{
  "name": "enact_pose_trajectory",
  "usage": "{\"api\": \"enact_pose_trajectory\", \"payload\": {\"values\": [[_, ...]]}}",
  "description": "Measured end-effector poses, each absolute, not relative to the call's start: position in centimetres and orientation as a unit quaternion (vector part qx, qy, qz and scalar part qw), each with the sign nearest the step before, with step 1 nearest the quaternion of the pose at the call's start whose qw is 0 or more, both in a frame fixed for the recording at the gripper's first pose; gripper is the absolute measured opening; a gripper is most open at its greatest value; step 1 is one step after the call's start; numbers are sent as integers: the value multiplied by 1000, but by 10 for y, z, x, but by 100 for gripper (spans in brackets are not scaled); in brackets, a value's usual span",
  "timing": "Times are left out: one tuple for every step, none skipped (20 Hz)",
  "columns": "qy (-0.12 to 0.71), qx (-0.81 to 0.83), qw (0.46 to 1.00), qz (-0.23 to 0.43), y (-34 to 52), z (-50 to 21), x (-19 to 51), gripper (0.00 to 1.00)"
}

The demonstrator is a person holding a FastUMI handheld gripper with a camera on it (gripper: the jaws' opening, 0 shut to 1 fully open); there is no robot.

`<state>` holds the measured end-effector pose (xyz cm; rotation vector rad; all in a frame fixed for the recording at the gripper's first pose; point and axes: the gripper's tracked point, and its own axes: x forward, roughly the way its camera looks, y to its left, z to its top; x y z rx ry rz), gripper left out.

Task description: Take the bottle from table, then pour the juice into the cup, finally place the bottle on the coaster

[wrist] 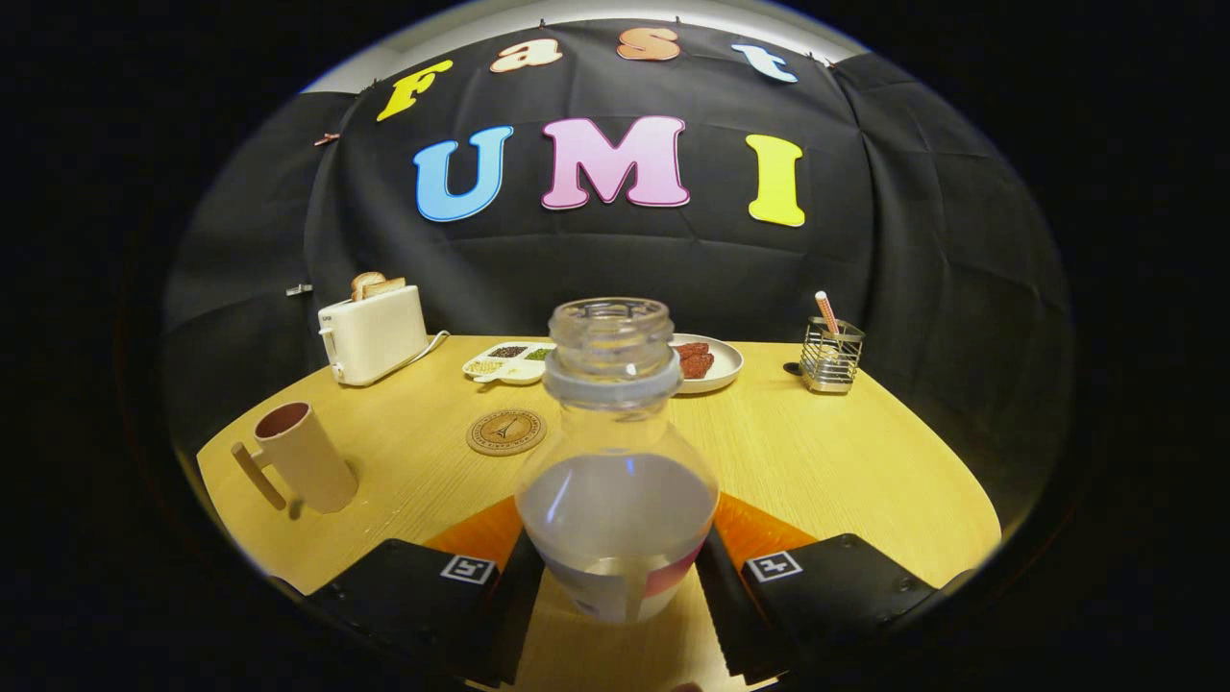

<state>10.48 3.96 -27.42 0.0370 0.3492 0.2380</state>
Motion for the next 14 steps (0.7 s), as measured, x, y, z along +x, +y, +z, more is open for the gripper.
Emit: {"api": "enact_pose_trajectory", "payload": {"values": [[175,14,977,123,40,-274,104,78],[178,8,976,126,39,-274,104,78],[183,1,974,130,38,-274,102,77],[192,-8,972,134,39,-277,103,76],[204,-17,968,143,41,-277,101,75],[210,-22,966,150,42,-275,102,74],[211,-28,965,154,42,-271,105,73],[211,-36,964,156,41,-262,105,72],[207,-43,964,159,44,-255,108,72],[203,-51,964,162,46,-248,111,72],[199,-60,964,167,50,-239,113,72],[195,-71,963,171,55,-231,118,72],[189,-84,963,175,61,-223,122,72],[183,-95,961,183,69,-216,125,72]]}}
